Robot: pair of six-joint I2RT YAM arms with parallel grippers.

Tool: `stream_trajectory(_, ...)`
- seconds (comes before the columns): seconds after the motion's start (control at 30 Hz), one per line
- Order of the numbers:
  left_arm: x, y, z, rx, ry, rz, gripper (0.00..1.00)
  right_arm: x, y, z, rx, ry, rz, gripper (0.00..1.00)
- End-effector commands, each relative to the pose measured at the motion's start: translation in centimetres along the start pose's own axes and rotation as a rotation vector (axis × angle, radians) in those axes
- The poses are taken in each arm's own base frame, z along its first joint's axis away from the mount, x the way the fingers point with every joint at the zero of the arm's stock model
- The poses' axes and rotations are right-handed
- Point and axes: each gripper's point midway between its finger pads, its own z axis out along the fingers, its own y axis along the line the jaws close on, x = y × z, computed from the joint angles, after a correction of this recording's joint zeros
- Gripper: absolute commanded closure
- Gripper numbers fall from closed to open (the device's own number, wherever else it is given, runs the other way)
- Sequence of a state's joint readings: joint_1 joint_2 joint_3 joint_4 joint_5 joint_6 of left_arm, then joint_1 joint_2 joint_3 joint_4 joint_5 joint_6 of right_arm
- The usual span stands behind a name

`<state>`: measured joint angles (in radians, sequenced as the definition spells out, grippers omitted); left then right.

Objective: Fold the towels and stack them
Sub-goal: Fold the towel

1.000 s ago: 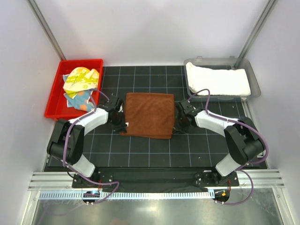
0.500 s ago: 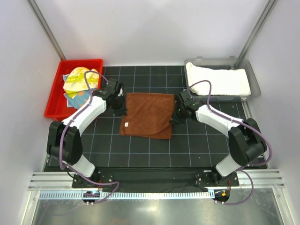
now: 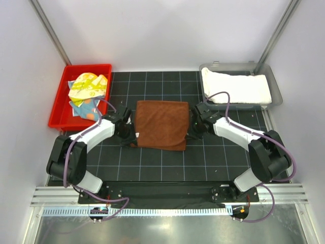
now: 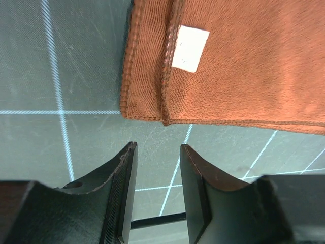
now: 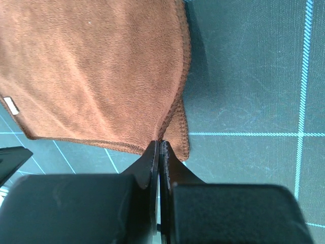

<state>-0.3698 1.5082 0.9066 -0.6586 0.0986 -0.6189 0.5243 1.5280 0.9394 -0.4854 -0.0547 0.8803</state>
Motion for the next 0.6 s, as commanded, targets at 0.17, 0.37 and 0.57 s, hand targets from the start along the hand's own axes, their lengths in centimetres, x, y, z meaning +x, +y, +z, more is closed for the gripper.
stream_trajectory(0.17, -1.7, -2.0, 0.9, 0.087, -0.079, -0.045, 0.58, -0.3, 0.7, -0.7, -0.043, -0.028, 0.008, 0.99)
stream_trajectory(0.37, -1.8, -1.6, 1.5, 0.061, -0.075, -0.062, 0.6, -0.4, 0.7, -0.8, -0.042, -0.033, 0.003, 0.99)
stream_trajectory(0.57, -2.0, -1.3, 1.9, 0.041, -0.08, -0.064, 0.62, -0.5, 0.7, -0.8, -0.044, -0.036, -0.001, 0.99)
